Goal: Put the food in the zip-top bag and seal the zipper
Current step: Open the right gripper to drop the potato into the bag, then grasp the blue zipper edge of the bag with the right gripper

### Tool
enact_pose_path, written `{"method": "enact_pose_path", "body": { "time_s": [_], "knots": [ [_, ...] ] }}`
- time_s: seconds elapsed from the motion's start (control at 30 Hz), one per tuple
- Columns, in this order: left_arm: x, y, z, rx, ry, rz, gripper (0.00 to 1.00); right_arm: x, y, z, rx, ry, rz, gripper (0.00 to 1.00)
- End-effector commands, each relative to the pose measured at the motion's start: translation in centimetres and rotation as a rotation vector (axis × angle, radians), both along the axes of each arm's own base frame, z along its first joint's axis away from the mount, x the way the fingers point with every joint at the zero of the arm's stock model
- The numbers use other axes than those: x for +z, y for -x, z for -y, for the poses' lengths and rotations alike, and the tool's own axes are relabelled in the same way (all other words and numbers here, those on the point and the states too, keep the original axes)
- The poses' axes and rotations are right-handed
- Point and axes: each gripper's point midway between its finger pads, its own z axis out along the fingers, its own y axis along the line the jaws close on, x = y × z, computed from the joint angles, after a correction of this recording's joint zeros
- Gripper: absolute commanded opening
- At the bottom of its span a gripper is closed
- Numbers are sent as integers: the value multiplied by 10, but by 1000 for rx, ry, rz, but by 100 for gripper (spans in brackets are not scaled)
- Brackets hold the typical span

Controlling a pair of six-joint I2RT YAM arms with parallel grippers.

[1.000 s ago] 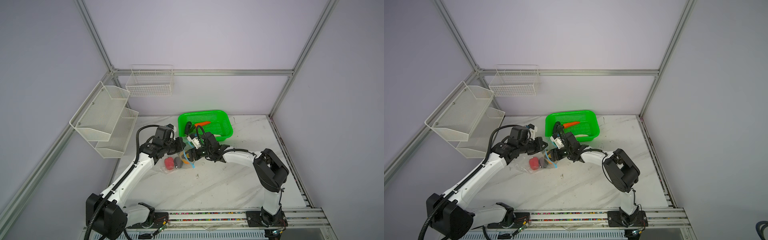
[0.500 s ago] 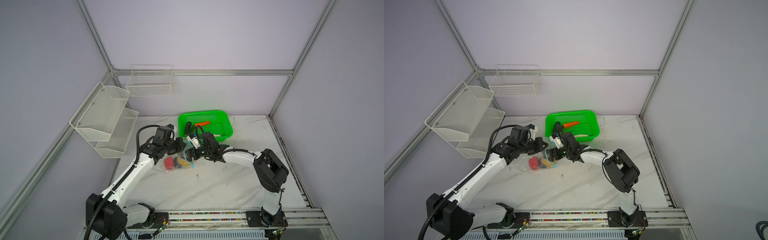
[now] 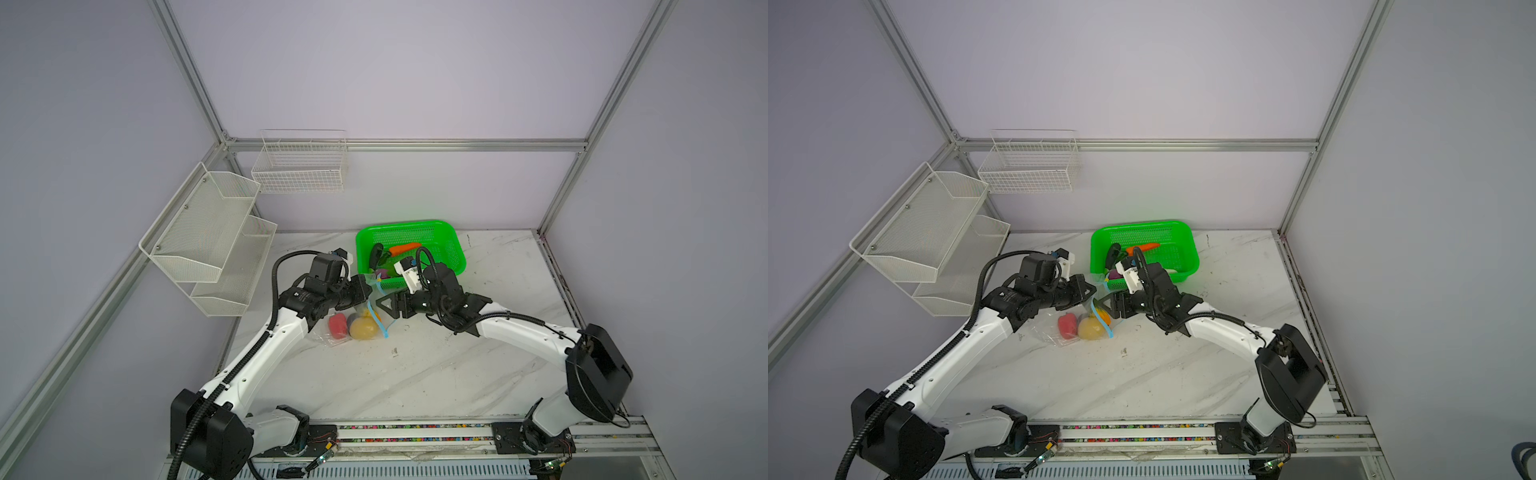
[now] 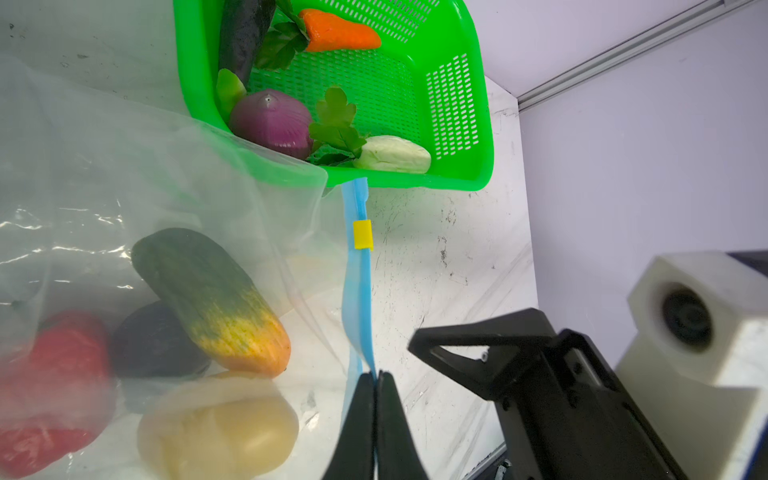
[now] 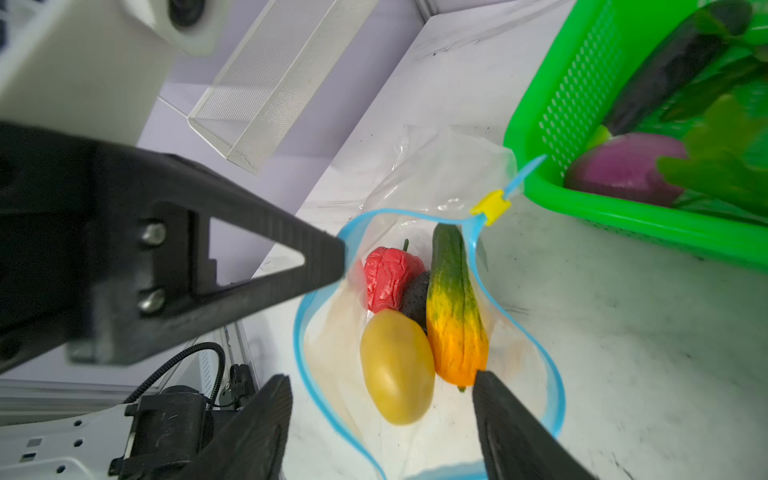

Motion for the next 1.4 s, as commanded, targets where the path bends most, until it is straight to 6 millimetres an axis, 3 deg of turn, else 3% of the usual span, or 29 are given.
{"method": "enact_pose_path", "body": {
  "time_s": [0.0,0.27,0.4,0.87,1.07,1.37],
  "knots": [
    [7,1,2,-1,24,43,0,-51,-17,32,-238,31,-158,68],
    [10,4,-3,9,10,50,0,-80,-31,26,-231,-48,-280,65],
    [11,6,-4,13,7,52,0,-79,-35,21,-214,-118,-297,59],
    [9,5,-6,14,-1,51,0,-76,-32,-2,-132,-185,-325,20],
    [11,4,-6,13,2,55,0,-59,-28,-9,-99,-186,-289,11],
    [27,10,-16,41,-1,70,0,-10,-24,-26,-42,-189,-192,8]
  ]
}}
